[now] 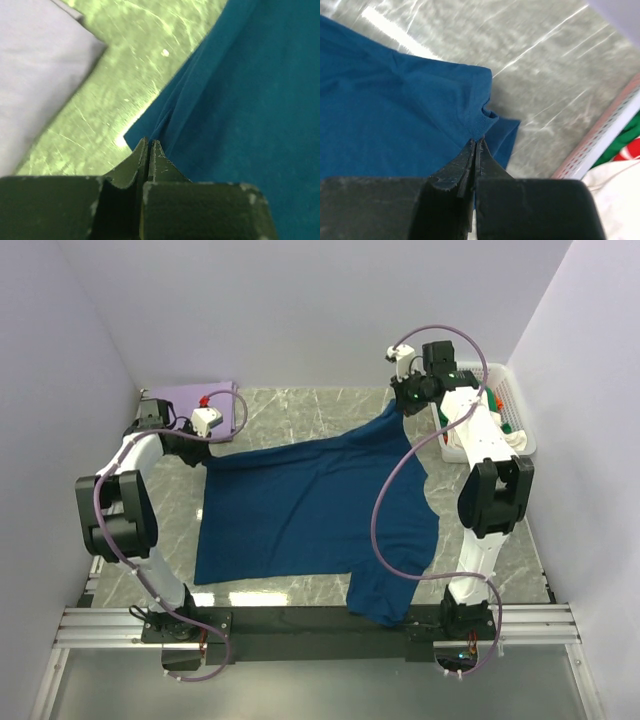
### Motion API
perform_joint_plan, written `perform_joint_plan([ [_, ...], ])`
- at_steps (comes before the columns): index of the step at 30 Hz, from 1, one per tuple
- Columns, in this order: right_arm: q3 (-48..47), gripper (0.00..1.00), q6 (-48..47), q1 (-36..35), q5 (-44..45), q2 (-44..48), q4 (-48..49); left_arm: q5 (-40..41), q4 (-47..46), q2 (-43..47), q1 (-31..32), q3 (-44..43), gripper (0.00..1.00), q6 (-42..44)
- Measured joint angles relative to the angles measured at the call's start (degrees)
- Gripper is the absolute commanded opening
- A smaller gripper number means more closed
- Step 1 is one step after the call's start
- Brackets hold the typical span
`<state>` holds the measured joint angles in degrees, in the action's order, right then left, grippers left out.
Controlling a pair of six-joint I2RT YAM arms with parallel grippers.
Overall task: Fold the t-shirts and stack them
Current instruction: Fold the tshirt
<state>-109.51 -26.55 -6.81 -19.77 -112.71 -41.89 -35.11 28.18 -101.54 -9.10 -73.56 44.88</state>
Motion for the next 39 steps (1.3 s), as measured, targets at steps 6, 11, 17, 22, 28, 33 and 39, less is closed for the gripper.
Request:
perform_joint_plan([
  [6, 4.4, 0.0, -0.8, 0.0, -1.4, 4.6, -2.3, -1.2, 2.0, 3.3, -1.2, 3.0, 0.01, 3.7],
  [11, 8.3, 0.0, -1.9, 0.3, -2.6, 11.0, -3.3, -2.5, 3.9, 6.6, -2.3, 5.1, 0.01, 5.9],
  [17, 17.1, 0.0, -2.9, 0.5, -4.9, 18.0, -3.8, -3.0, 5.5, 8.3, -2.7, 7.5, 0.01, 9.4],
  [22, 27.9, 0.0, -3.8, 0.5, -6.1, 20.3, -4.2, -3.0, 7.2, 8.4, -2.7, 10.8, 0.01, 12.7],
  [28, 36.6, 0.0, -4.5, 0.6, -7.4, 20.4, -4.3, -1.3, 7.6, 7.2, -2.7, 13.5, 0.01, 14.0],
  [33, 38.6, 0.0, -5.1, 0.6, -8.2, 19.1, -4.2, 0.1, 7.4, 4.9, -2.6, 13.5, 0.01, 14.1],
  [39, 37.1, 0.0, -6.4, 0.7, -8.5, 18.5, -6.3, 0.5, 7.3, 4.3, -2.5, 13.3, 0.01, 14.0],
])
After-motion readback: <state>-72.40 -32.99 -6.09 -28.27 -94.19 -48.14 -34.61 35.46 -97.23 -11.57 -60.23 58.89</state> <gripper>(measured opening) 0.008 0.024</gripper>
